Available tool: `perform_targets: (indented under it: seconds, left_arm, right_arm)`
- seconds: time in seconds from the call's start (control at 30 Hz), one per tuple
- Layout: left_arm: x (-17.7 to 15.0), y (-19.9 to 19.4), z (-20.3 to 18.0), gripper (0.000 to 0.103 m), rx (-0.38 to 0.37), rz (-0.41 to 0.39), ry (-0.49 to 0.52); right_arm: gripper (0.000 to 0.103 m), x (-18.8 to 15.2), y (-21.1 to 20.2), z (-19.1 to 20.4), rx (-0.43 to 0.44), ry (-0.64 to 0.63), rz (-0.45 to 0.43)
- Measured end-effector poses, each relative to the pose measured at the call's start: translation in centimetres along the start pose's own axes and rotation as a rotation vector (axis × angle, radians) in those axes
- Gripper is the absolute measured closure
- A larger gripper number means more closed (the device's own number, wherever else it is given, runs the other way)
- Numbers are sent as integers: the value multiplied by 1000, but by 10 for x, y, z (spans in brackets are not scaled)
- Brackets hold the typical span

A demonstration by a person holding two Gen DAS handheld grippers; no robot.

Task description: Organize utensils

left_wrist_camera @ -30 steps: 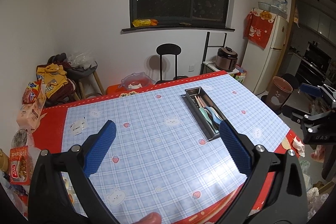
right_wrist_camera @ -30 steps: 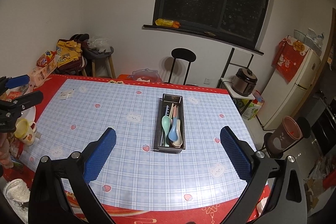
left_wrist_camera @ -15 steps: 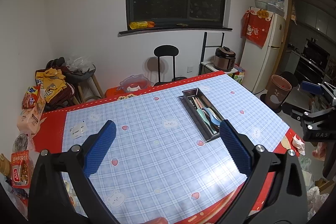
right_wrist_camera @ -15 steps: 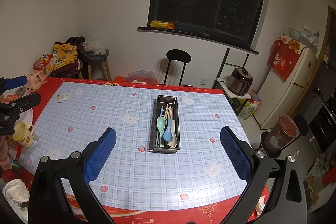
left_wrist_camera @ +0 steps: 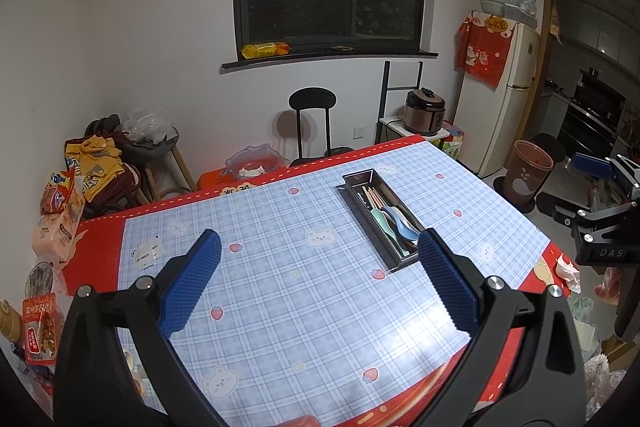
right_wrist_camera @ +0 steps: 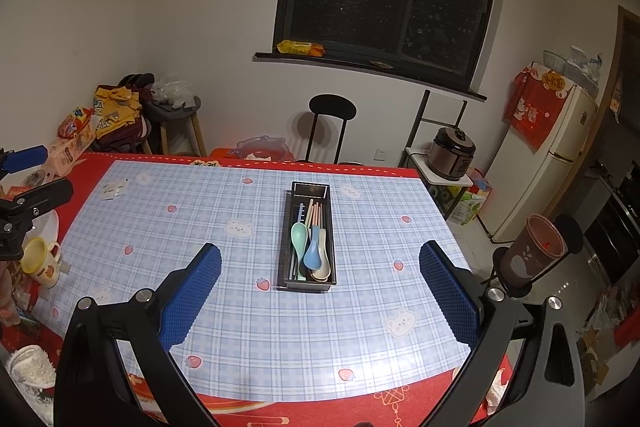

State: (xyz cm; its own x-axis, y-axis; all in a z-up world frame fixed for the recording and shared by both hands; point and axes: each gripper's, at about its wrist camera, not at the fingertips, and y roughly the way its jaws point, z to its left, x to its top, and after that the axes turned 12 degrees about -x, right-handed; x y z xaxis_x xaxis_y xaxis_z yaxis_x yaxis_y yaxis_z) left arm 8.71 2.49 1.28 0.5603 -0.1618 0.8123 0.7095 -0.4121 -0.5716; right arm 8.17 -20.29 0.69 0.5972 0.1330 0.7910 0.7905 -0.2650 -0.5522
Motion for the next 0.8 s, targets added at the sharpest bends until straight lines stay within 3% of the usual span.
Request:
perform_targets:
  seconds: [0.8]
  left_arm:
    - [5, 5, -10, 6, -14, 9, 21]
  right_arm:
    - [6, -6, 4, -14, -42, 26, 14]
